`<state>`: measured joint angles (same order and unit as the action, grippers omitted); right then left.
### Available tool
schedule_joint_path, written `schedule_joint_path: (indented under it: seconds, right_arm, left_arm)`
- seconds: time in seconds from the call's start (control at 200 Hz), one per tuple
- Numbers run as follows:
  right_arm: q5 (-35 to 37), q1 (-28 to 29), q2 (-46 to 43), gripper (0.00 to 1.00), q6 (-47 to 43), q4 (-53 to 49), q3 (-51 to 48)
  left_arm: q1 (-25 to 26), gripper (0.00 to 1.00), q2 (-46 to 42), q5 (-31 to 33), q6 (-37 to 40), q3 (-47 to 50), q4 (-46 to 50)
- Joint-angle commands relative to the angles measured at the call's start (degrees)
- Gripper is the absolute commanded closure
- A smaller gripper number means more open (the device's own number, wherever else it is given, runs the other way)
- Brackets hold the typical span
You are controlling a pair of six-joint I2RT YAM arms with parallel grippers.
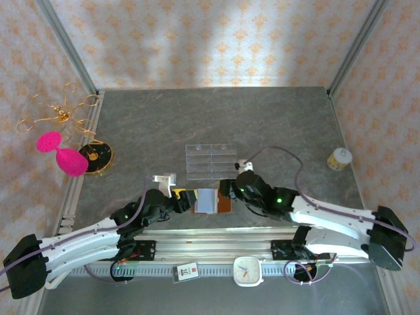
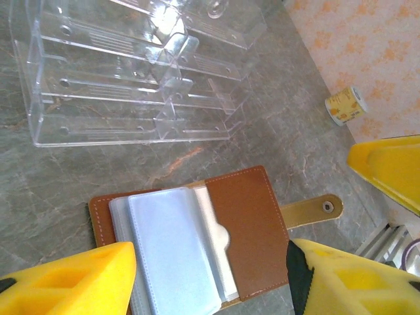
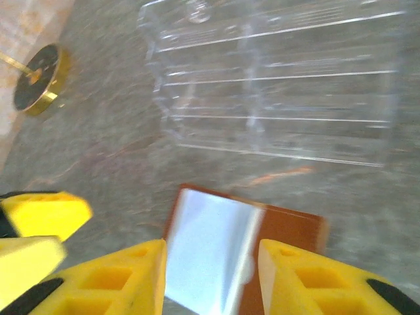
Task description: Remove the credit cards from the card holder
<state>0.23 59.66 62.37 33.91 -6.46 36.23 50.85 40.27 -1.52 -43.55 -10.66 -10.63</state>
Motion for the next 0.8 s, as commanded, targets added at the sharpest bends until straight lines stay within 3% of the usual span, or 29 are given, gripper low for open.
schedule_joint_path:
  seconds: [0.0,0.105,0.31,0.425,0.496,0.796]
  right_arm:
    - [-5.2,2.2,9.0,0.58,-1.7,4.4,3.3]
    - [-1.2,3.3,17.1,0.45,1.6,5.8,5.0]
    - [6.5,5.6,26.4,0.34,2.8,2.8,10.1]
    - [5.9,5.9,29.5,0.14,2.7,2.9,10.7]
    - [5.3,6.2,30.5,0.10,3.1,4.1,10.2]
    - [7.5,8.2,37.4,0.13,1.0,0.0,12.5]
  left_arm:
    - [-0.3,0.36,-3.7,4.4,0.7,-1.4,4.8]
    - [-0.3,0.32,-8.8,5.9,0.8,-1.0,8.6]
    - [-0.3,0.26,-16.7,6.2,0.3,1.4,11.8]
    - [-0.3,0.26,-18.5,6.1,0.7,1.7,13.1]
    - [-0.3,0.26,-18.9,6.2,0.8,1.8,13.5]
    - [-0.3,0.25,-19.1,6.2,0.9,2.1,13.4]
